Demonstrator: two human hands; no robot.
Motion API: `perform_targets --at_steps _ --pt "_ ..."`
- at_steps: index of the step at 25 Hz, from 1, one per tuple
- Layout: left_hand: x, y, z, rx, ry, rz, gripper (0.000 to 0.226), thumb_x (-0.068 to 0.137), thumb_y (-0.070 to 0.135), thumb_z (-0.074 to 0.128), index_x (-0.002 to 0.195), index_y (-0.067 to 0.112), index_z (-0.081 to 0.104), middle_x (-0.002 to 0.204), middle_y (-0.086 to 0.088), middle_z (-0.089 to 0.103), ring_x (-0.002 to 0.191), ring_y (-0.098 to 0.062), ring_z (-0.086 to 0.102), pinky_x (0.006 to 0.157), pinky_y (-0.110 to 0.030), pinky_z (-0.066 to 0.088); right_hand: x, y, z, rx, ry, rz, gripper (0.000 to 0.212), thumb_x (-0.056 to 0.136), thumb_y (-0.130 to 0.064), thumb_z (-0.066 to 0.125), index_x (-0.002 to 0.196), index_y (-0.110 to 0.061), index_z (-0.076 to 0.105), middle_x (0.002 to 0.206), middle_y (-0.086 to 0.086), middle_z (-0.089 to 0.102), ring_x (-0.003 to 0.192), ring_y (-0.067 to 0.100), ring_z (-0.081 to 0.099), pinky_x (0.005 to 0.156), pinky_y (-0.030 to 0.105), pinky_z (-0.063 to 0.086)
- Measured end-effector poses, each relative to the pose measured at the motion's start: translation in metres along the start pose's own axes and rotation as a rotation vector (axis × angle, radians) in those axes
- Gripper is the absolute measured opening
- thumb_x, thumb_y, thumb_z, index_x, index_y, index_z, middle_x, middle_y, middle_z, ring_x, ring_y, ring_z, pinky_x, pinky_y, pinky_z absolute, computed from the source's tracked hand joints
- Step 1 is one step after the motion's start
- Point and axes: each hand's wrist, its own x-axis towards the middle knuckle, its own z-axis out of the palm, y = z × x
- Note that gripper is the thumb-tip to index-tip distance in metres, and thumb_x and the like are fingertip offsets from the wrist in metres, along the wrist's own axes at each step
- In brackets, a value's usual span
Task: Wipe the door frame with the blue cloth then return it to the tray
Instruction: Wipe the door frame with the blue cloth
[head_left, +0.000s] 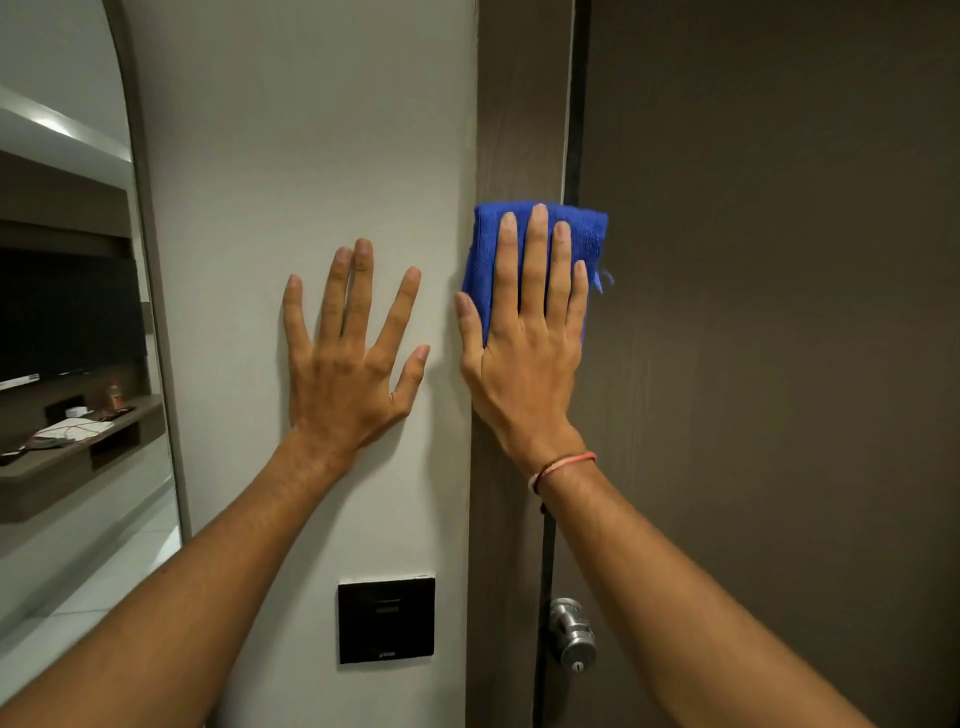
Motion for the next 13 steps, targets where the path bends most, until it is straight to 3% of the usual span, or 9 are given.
perform_targets --at_steps 4,6,9,11,13 --pt "0.0 0.0 -0.001 0.03 0.001 0.002 0.072 0.102 0.06 0.027 0.164 0.027 0.013 0.172 -0.02 0.014 0.16 -0.036 0.012 0.125 -0.069 0.013 -0.123 0.018 -0.012 -0.026 -0.187 -0.051 0.08 0.102 -0.065 0.033 0.163 -0.017 0.013 0.172 0.01 0.01 0.16 0.03 0.007 0.13 0.051 0.01" --pt "0.0 0.001 -0.005 0.029 -0.027 -0.002 0.071 0.102 0.059 0.027 0.165 0.027 0.012 0.172 -0.02 0.012 0.16 -0.036 0.01 0.125 -0.069 0.013 -0.164 0.022 -0.023 -0.023 -0.269 -0.046 0.081 0.101 -0.068 0.031 0.163 -0.017 0.017 0.172 0.009 0.014 0.16 0.03 0.01 0.129 0.05 0.013" --pt "0.002 0.008 -0.019 -0.012 -0.096 -0.026 0.071 0.103 0.058 0.023 0.165 0.026 0.013 0.172 -0.021 0.01 0.16 -0.035 0.008 0.125 -0.068 0.012 -0.158 0.029 -0.039 0.011 -0.269 -0.091 0.063 0.104 -0.044 0.044 0.16 -0.018 0.03 0.169 0.009 0.026 0.157 0.028 0.024 0.126 0.047 0.027" --pt "-0.001 0.017 -0.033 -0.045 -0.141 -0.051 0.071 0.103 0.058 0.024 0.164 0.022 0.019 0.171 -0.022 0.014 0.16 -0.035 0.012 0.126 -0.066 0.014 -0.142 0.038 -0.052 0.025 -0.221 -0.149 0.059 0.093 -0.021 0.062 0.15 -0.017 0.049 0.158 0.009 0.047 0.142 0.029 0.05 0.106 0.044 0.052" --pt "-0.014 0.029 -0.047 -0.085 -0.143 -0.049 0.072 0.102 0.059 0.029 0.159 0.016 0.034 0.164 -0.025 0.033 0.153 -0.039 0.032 0.122 -0.062 0.025 -0.121 0.044 -0.065 0.078 -0.22 -0.113 0.051 0.083 -0.008 0.073 0.133 -0.016 0.065 0.141 0.007 0.063 0.119 0.026 0.067 0.071 0.037 0.064"
